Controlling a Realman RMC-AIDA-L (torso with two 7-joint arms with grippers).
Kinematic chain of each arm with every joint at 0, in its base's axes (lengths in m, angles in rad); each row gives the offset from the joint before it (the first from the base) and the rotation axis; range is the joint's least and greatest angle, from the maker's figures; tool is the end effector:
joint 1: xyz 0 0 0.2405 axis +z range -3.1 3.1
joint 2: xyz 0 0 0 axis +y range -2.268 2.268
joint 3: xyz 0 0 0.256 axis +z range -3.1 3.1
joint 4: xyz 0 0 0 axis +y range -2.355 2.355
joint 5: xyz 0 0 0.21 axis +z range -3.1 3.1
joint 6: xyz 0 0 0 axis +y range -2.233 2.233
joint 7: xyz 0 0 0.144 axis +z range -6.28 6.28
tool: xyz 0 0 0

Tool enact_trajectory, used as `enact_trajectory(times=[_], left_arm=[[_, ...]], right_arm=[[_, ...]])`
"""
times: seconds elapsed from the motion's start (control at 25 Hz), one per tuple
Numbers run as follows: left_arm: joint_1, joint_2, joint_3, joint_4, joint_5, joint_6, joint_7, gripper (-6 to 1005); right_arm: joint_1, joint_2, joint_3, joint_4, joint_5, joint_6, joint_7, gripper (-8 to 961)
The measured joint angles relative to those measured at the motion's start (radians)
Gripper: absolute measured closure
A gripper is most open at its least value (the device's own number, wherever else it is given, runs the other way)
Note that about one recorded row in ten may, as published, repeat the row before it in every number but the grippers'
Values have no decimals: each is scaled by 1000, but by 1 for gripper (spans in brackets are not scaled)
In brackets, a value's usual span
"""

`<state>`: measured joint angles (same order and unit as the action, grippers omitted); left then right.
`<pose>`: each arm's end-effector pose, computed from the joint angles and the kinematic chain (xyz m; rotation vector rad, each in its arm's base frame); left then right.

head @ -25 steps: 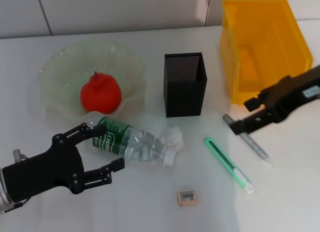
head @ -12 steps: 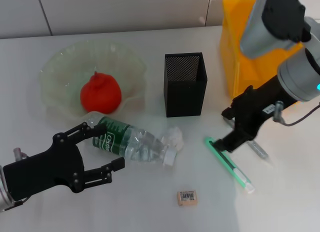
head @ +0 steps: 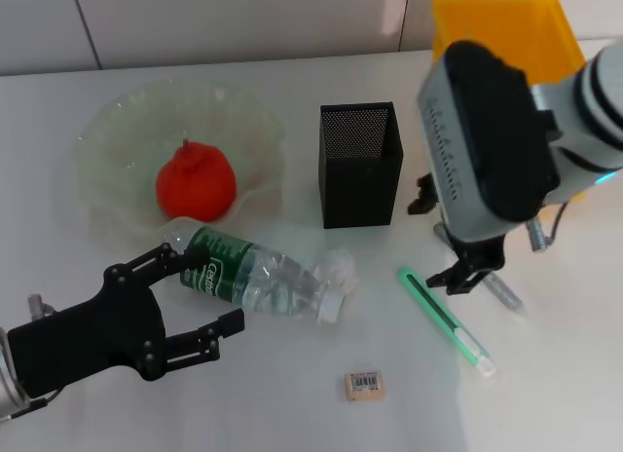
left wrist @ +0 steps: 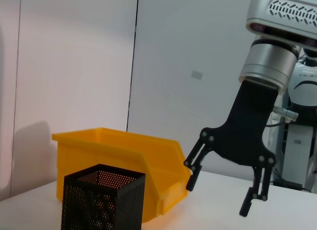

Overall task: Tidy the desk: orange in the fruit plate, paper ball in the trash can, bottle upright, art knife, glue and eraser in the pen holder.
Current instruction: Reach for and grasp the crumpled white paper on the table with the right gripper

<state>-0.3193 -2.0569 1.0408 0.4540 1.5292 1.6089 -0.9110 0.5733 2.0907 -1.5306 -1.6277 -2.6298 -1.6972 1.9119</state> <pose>-0.2847 0.2571 -0.0309 -2.6489 -0.3509 -0.9701 0.1343 0.3263 0.0032 -2.8427 -0.2984 -0.7443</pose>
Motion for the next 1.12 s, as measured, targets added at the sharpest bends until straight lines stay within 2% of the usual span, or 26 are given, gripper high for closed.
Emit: enact_trajectory(times=[0.24,0.44,1.12], left_arm=[[7,-2,6,0,0,8,-6,140],[8,-2,6,0,0,9,-9,140],[2,-1,6,0,0,10,-22,140]], right_arm=[[-5,1,-175,24,-82,166,-87,134],[-5,2,-248,58,-97,246,-120,135],[-3,-1,-346,222,-18,453,-128,134]])
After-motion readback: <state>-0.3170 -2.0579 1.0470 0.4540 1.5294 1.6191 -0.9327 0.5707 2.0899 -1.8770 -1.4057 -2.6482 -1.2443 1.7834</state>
